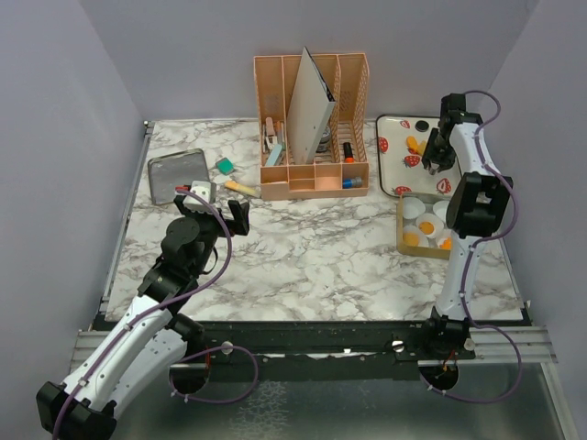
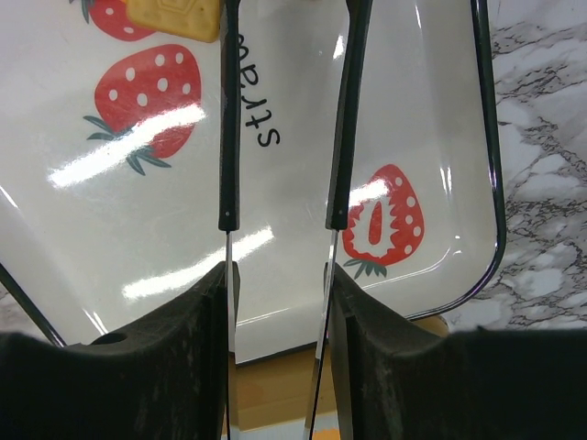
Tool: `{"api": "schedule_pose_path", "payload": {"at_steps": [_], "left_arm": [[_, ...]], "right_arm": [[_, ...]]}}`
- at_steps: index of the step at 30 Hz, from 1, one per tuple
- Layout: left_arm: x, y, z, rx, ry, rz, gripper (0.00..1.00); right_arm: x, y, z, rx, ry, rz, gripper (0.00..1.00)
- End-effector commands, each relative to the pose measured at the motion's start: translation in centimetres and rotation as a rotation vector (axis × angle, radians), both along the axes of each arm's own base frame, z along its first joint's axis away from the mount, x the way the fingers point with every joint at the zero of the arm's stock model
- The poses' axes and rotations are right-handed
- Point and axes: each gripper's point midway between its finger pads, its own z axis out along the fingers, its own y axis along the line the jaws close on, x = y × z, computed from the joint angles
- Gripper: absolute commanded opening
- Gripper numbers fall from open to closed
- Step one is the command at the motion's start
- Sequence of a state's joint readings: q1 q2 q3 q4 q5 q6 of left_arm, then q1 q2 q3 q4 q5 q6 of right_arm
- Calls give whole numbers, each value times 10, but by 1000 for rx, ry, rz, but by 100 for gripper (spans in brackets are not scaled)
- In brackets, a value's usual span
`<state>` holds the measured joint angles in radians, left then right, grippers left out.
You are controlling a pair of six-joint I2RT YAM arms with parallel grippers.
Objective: Pack the cookies
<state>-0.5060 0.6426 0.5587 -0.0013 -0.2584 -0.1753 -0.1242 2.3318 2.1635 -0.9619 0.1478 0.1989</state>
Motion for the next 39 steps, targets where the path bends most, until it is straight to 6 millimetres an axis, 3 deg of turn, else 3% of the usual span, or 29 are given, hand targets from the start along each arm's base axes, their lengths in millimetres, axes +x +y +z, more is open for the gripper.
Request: {"api": "schedule_pose_path", "payload": {"at_steps": [1,7,12,17,28,39], "left_arm": [[-2,0,1,2,-10,-7,99],[-2,0,3,0,-15,-6,99],[-3,1,4,-2,-19,-5,99],[-4,1,6,-7,-27,-6,99],[-8,2,13,-22,-48,-10,99],[-11,1,17,-35,-62,-20,99]], "right_arm": [[-2,-4,-10,-2,42,10,44],[-4,-6,-20,-11,75,9,43],[-9,-5,-17,-10,84,6,35],[-14,-4,2,-11,58,2,28],[-37,9,51,34,-23,17,24],[-84,34,90,124,-106,35,22]]}}
